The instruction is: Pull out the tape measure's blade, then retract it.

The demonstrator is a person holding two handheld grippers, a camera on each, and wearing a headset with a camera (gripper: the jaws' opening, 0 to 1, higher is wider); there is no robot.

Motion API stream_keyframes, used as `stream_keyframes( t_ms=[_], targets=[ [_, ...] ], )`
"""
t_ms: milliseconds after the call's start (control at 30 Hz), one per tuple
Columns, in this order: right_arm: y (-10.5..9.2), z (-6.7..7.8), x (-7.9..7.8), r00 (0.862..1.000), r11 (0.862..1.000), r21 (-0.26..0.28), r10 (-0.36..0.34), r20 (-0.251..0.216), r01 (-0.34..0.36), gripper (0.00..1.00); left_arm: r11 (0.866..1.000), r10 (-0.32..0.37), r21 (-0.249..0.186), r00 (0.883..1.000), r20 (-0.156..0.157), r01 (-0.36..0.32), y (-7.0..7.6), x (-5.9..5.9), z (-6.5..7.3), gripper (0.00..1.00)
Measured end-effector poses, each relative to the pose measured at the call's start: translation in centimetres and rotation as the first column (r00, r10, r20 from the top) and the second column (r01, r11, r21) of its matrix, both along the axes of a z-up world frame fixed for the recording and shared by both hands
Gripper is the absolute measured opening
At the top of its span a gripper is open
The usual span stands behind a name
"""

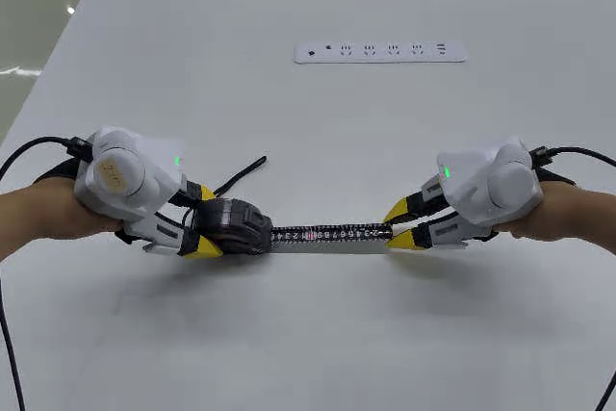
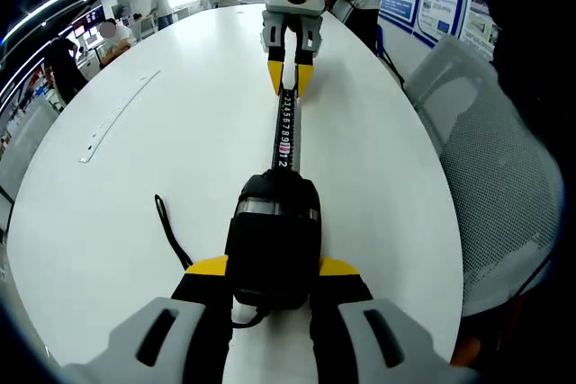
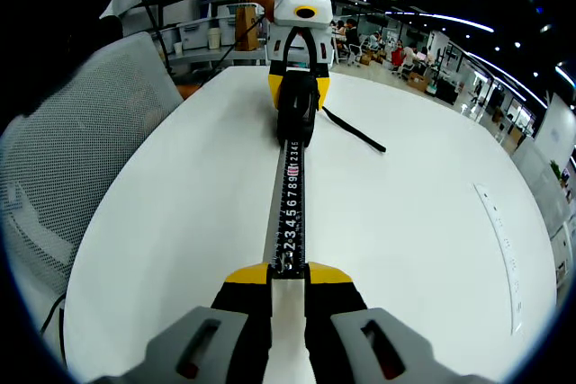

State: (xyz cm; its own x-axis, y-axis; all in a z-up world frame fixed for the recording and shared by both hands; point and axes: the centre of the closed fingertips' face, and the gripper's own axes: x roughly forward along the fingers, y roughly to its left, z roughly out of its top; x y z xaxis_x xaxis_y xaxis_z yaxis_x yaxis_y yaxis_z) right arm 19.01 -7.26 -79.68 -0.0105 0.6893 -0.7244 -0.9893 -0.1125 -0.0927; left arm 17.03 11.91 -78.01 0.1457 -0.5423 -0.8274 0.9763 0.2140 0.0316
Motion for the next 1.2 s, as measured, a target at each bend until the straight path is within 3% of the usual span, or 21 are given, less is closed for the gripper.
stream_keyframes(
  t_ms=[1200],
  targets=[
    [-1.6, -0.2, 0.0, 1.000, 1.000, -0.006, -0.015, -0.006, 0.015, 0.12, 1.000, -0.007, 0.006, 1.000, -0.007, 0.007, 0.2, 0.1, -0.2, 0.28]
  ],
)
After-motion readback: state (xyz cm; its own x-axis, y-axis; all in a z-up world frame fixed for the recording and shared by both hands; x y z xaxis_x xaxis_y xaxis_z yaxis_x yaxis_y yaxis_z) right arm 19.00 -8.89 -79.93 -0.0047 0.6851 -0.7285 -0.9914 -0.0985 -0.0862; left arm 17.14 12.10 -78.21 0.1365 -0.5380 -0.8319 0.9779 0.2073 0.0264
